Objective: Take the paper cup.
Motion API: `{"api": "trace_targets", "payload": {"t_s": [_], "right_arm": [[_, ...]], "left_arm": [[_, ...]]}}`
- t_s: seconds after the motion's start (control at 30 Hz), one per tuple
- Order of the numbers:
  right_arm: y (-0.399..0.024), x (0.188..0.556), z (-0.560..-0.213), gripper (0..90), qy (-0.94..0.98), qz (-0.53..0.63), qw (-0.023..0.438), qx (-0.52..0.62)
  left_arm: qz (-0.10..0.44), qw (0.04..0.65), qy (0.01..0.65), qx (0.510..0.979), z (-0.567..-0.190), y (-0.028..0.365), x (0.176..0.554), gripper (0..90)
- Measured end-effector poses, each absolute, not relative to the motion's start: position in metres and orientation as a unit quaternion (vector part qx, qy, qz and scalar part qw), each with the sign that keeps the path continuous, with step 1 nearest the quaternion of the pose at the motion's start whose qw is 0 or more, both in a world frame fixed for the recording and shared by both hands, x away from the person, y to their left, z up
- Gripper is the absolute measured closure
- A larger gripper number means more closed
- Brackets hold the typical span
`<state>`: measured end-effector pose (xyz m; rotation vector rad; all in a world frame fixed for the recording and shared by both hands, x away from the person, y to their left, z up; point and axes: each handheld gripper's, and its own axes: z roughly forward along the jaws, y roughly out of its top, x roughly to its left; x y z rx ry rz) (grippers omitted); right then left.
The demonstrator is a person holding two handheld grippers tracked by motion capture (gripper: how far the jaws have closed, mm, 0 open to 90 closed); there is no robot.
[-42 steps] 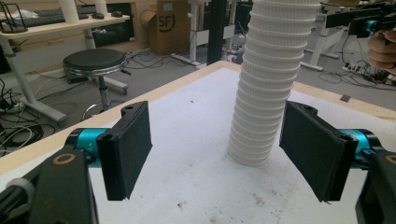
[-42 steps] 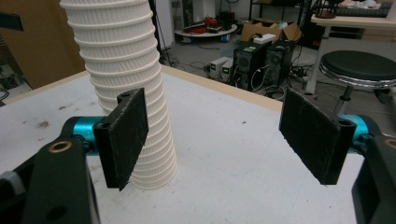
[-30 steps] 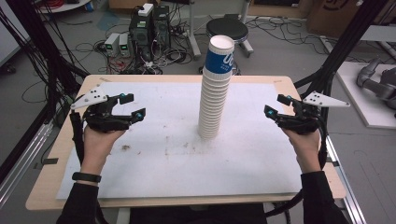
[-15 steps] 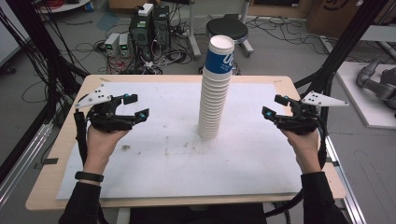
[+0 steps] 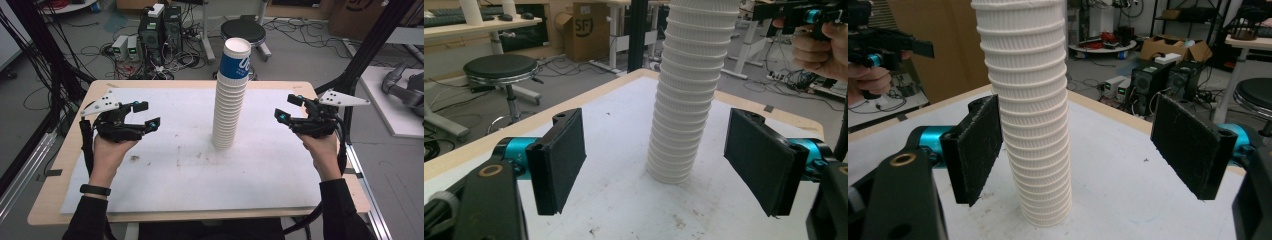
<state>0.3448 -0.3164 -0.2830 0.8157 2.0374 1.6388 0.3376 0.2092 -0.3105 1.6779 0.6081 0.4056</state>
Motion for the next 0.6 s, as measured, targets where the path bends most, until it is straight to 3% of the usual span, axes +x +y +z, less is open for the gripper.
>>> {"api": "trace_targets", "payload": {"t_s": [0.6], "right_arm": [[-0.274, 0.370, -0.261, 19.8, 0.756, 0.583, 0.175, 0.240]], "left_arm": [[0.168, 0.608, 0.261, 0.731, -0.311, 0.204, 0.339, 24.3]]}}
